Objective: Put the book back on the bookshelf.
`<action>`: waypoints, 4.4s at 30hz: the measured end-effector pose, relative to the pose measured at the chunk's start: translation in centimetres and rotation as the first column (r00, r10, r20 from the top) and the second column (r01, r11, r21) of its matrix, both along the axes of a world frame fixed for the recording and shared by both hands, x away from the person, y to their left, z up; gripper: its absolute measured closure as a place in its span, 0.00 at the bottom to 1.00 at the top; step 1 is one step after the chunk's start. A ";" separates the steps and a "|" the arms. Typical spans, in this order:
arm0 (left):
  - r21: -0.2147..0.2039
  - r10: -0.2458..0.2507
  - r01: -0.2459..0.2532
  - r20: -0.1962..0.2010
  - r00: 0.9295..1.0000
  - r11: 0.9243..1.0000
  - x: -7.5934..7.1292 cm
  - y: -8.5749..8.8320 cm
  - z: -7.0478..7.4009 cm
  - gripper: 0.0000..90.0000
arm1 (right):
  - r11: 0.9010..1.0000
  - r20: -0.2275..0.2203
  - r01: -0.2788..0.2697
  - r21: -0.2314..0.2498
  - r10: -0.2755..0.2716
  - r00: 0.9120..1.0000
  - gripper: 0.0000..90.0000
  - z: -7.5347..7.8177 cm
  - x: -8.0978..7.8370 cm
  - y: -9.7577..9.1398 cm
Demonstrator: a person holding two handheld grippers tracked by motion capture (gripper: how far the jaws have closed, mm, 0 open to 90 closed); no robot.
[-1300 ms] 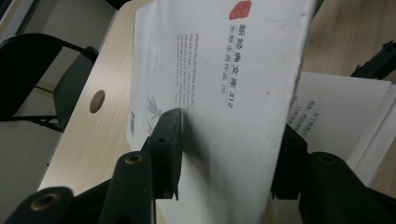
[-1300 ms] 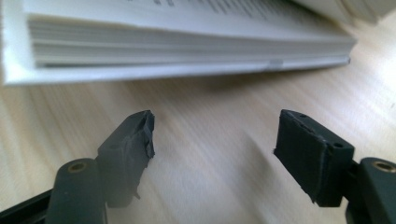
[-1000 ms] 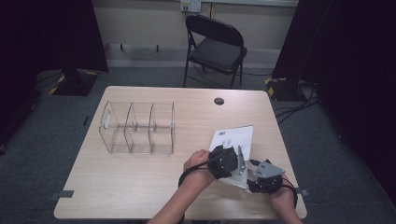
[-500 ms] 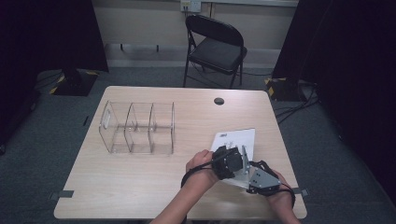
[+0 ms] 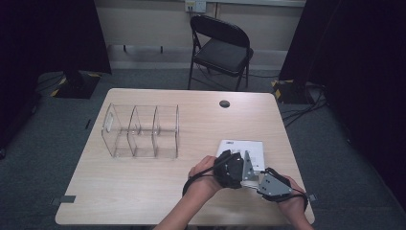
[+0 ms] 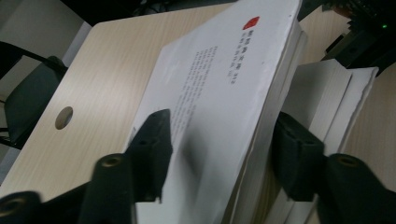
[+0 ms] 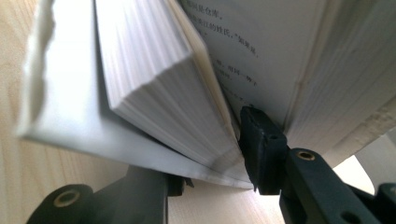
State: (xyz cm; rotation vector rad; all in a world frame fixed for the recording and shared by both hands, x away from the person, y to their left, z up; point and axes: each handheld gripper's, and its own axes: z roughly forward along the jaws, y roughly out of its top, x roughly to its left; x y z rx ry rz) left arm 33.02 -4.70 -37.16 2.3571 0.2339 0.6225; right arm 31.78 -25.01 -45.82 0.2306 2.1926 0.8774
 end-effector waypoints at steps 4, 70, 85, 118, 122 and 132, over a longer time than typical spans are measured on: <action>-0.076 0.034 -0.038 -0.051 0.998 0.996 0.2 2.2 0.5 0.35 | 1.000 -0.013 0.002 0.004 -0.002 1.000 0.71 0.5 0.3 0.0; -0.026 0.176 -0.190 -0.275 0.945 0.981 3.3 12.2 -11.4 0.27 | 0.999 -0.448 -0.029 -0.023 0.016 0.894 0.83 9.0 3.9 0.4; -0.062 0.188 -0.218 -0.316 0.930 0.974 3.6 12.6 -11.8 0.23 | 0.999 -0.531 0.035 -0.041 -0.051 0.846 0.83 9.9 5.1 0.4; -0.144 0.201 -0.266 -0.354 0.913 0.953 3.7 12.6 -13.1 0.00 | 0.996 -0.609 -0.084 0.043 0.092 0.788 0.83 9.8 5.5 -0.6; -0.141 0.223 -0.287 -0.352 0.909 0.948 3.5 12.5 -13.1 0.00 | 0.995 -0.611 -0.088 0.042 0.095 0.786 0.83 9.8 5.5 -0.6; -0.141 0.225 -0.290 -0.352 0.908 0.947 3.4 12.4 -13.0 0.00 | 0.990 -0.600 -0.123 0.065 0.137 0.788 0.84 9.6 4.9 -0.6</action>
